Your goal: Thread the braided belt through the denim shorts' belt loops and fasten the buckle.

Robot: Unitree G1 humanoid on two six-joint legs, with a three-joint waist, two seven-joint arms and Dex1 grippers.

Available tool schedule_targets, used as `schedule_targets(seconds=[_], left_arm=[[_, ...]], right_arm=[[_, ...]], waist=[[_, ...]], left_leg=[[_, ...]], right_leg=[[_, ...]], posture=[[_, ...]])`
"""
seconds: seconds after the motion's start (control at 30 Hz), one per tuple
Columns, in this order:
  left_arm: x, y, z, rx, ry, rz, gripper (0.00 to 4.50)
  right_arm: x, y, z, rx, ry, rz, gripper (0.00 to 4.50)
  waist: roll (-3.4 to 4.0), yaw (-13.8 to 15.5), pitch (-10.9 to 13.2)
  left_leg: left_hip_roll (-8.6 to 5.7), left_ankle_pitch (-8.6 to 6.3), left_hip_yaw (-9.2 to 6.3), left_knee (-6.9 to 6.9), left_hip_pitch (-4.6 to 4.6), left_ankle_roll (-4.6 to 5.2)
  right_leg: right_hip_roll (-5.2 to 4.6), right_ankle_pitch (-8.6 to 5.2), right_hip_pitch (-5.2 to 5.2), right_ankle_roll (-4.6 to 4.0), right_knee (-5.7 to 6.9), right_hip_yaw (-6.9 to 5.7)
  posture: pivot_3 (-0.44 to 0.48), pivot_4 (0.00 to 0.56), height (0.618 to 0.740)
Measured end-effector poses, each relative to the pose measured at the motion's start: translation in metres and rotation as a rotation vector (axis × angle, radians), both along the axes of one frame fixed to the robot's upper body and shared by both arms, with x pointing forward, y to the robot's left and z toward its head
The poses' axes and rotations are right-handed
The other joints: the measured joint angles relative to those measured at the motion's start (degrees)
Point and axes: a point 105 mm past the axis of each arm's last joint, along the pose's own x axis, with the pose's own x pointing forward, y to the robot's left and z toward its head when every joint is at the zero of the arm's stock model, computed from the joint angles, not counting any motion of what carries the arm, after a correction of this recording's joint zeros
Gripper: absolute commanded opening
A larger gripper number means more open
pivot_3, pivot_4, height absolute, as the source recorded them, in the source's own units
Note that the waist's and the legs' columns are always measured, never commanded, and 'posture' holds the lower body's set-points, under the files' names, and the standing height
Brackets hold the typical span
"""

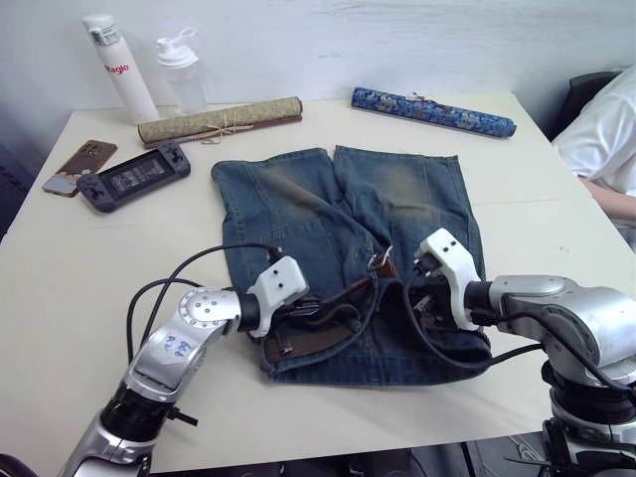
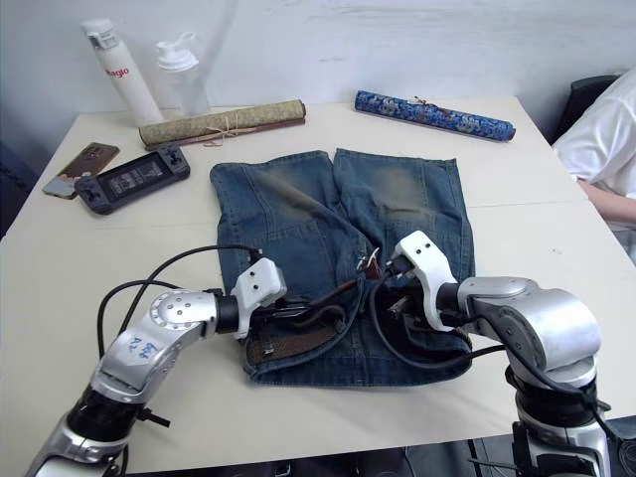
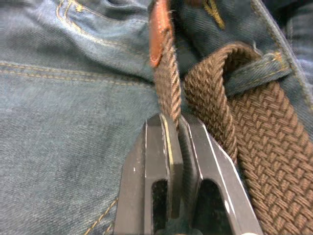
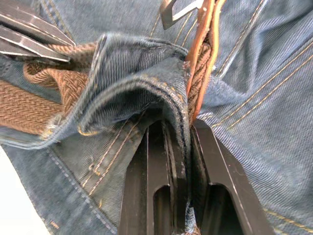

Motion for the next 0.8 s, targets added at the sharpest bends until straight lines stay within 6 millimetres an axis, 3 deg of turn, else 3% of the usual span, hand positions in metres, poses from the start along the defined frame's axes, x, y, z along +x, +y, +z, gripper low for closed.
schedule_targets(seconds=[0.8], left_arm=[[0.001, -0.029, 0.009, -0.079, -0.022, -0.043, 0.00]], right_arm=[[0.001, 0.009, 0.002, -0.043, -0.032, 0.010, 0.02]], waist=[[0.00, -0.1, 0.0]], left_leg=[[-0.01, -0.01, -0.02, -0.01, -0.02, 0.01]], right_leg=[[-0.01, 0.00, 0.01, 0.00, -0.05, -0.01]], posture=[[0.000, 0.150, 0.737]])
